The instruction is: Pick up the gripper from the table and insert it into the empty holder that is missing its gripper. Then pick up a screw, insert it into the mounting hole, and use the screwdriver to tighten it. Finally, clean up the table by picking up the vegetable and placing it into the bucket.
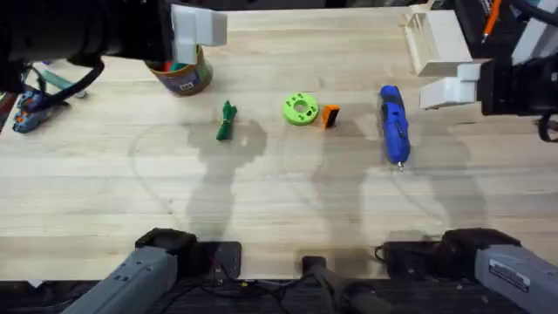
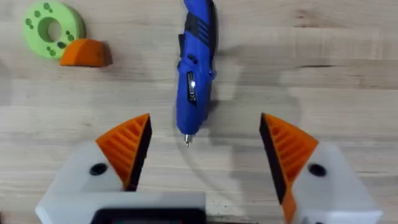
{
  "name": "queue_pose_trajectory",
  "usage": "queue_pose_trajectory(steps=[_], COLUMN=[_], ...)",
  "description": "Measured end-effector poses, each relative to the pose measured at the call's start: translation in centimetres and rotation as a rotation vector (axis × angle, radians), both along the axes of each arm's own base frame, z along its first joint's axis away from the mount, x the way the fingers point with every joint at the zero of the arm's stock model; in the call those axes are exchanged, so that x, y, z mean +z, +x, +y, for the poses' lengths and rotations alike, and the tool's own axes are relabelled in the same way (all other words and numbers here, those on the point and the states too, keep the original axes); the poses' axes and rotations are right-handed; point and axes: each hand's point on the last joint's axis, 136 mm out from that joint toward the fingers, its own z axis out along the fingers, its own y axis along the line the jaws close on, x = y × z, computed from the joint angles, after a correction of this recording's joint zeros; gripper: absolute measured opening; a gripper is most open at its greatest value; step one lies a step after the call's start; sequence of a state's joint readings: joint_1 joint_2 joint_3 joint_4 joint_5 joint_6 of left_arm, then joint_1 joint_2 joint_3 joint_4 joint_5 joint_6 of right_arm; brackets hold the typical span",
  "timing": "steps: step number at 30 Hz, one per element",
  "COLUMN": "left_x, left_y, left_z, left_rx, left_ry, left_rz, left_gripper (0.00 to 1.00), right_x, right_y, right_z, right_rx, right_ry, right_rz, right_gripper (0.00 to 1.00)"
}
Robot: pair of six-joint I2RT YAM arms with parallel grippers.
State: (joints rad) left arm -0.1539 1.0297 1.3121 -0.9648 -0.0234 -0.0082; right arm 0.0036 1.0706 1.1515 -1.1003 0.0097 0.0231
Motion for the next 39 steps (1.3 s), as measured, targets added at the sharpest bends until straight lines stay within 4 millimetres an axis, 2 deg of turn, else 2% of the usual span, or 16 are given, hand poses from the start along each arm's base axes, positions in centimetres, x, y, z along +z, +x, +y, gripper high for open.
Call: queue_pose_trajectory(steps=[4,9,13,17,24,30,39], left_x=[0.5,2.7,4.2,4.6,2.7,-0.2,-3.8], left_y=[0.7,1.5,0.6,-0.4,-0.7,-1.1,-3.2], left_z=[0.0,-0.1,0.0,0.2,0.2,1.0,1.8], left_rx=[0.005,0.006,0.006,0.006,0.006,0.016,-0.004], left_ry=[0.0,-0.017,-0.032,-0.046,-0.07,-0.088,-0.107], left_rz=[-0.027,-0.136,-0.227,-0.32,-0.465,-0.561,-0.624], left_gripper=[0.986,0.985,0.985,0.985,0.985,0.986,0.985], right_x=[0.0,0.0,0.0,0.0,0.0,0.0,0.0], right_y=[0.0,0.0,0.0,0.0,0.0,0.0,0.0], right_z=[0.0,0.0,0.0,0.0,0.0,0.0,0.0], right_rx=[0.0,0.0,0.0,0.0,0.0,0.0,0.0], right_ry=[0.0,0.0,0.0,0.0,0.0,0.0,0.0], right_rz=[0.0,0.0,0.0,0.0,0.0,0.0,0.0], right_gripper=[0.992,0.991,0.991,0.991,0.991,0.992,0.991])
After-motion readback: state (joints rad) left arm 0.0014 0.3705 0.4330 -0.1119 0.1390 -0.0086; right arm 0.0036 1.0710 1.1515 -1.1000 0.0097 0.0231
